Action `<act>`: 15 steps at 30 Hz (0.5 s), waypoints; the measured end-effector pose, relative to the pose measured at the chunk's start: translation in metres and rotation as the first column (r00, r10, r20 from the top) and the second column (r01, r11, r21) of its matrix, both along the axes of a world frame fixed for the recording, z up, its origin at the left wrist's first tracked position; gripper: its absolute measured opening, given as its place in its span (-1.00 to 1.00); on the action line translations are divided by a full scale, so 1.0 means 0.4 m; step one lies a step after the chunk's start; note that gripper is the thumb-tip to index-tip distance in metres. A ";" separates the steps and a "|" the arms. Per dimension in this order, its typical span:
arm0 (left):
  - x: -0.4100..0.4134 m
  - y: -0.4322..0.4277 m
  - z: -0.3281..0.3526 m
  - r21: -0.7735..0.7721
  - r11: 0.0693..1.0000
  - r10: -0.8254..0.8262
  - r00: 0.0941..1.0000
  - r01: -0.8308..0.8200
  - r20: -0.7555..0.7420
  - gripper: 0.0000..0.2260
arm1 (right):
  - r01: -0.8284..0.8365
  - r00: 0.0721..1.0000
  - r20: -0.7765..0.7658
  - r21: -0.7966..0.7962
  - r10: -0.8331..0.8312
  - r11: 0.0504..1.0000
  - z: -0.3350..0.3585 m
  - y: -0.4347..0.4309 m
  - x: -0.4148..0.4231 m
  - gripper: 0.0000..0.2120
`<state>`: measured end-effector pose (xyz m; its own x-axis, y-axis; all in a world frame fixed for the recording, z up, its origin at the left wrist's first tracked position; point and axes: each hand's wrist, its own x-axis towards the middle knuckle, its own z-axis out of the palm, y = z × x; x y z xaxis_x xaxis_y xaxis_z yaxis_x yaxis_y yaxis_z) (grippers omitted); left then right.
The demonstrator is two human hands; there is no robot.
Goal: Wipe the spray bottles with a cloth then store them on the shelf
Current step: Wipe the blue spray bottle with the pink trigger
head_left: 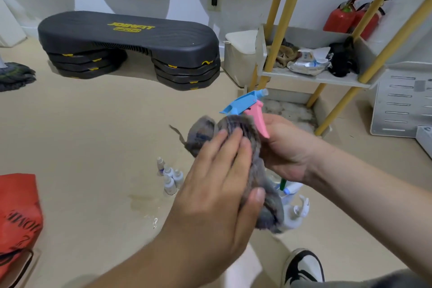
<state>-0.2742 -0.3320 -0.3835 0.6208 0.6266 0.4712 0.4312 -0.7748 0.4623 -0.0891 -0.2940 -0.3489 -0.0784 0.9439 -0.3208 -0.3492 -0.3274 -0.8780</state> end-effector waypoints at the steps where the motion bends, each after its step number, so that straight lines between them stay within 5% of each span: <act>1: 0.000 0.023 0.007 -0.042 0.999 0.006 1.000 -0.006 0.002 -0.44 | -0.015 1.000 0.009 0.010 0.015 1.000 -0.003 0.002 -0.012 -0.84; 4: -0.003 0.080 0.025 -0.335 0.939 0.112 0.991 -0.083 0.068 -0.42 | -0.006 0.999 0.051 0.048 0.003 0.999 0.002 0.007 -0.026 -0.74; 7: 0.000 0.101 0.030 -0.656 0.754 0.144 0.962 0.045 0.231 -0.69 | 0.011 0.996 0.093 0.055 -0.016 0.998 0.002 0.009 -0.014 -0.77; 9: -0.002 0.106 0.031 -0.847 0.521 0.272 0.921 0.103 0.280 -0.77 | 0.031 0.993 0.111 0.061 -0.037 0.998 -0.002 0.010 0.004 -0.91; 11: -0.007 0.105 0.023 -0.966 0.224 0.389 0.896 0.131 0.212 -0.79 | 0.068 0.996 0.055 0.046 -0.071 0.997 0.000 0.013 0.032 -0.80; 13: -0.009 0.105 0.012 -0.949 -0.114 0.502 0.841 0.295 0.201 -0.80 | 0.092 0.995 -0.042 0.020 -0.091 0.996 0.003 0.011 0.057 -0.81; 15: -0.008 0.113 0.015 -0.845 -0.287 0.615 0.763 0.451 0.199 -0.72 | 0.124 0.982 -0.139 -0.015 -0.125 0.992 0.001 0.007 0.072 -0.84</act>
